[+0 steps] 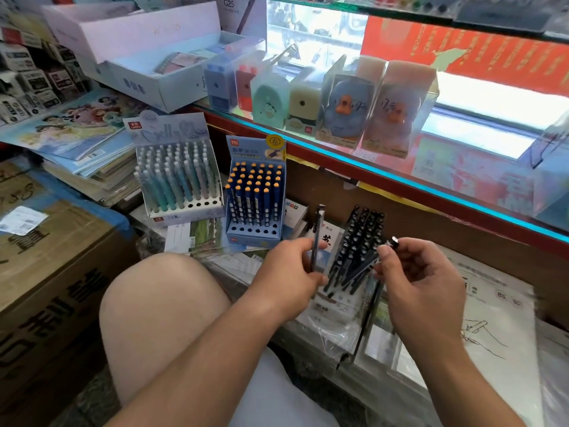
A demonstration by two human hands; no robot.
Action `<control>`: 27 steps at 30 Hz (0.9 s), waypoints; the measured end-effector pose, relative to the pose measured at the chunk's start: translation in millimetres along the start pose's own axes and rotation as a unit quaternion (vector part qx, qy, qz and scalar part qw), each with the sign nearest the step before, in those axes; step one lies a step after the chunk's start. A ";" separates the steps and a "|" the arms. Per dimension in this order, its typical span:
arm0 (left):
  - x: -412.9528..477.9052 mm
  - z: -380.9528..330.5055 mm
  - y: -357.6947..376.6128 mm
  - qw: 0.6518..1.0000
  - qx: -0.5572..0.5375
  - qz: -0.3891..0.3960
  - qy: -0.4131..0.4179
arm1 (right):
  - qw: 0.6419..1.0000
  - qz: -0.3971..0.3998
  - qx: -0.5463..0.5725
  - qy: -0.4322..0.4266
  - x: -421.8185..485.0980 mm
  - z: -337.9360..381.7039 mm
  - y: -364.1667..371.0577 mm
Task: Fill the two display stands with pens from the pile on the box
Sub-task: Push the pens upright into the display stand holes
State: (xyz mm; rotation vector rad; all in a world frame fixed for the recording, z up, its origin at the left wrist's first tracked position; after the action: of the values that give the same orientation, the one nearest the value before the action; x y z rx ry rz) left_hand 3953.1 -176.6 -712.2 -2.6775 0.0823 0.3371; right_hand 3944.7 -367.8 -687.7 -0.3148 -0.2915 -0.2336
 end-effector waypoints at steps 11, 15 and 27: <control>2.7 -0.1 -4.9 0.998 0.018 -0.060 0.009 | 0.989 0.032 -0.139 -0.046 -9.4 -29.0 18.2; 3.3 -0.9 -3.7 0.998 0.021 -0.059 0.012 | 0.976 0.048 -0.202 -0.072 -9.4 -31.0 24.3; 1.6 -3.7 7.1 0.996 0.071 -0.008 0.056 | 0.979 0.072 -0.188 -0.019 -0.7 -13.2 15.1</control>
State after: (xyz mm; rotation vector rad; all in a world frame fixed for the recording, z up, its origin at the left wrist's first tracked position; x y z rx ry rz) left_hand 3954.7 -184.6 -712.3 -2.5523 0.1155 0.1698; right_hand 3951.3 -358.2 -704.1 -0.7118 -0.2596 -0.1384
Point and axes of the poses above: each hand's wrist, its own x-axis towards the middle knuckle, its own y-axis out of the palm, z = x × y, the point moved 5 cm from there along x, towards the middle knuckle, and after that the axes turned 1 degree about x, right-handed, at the moved point
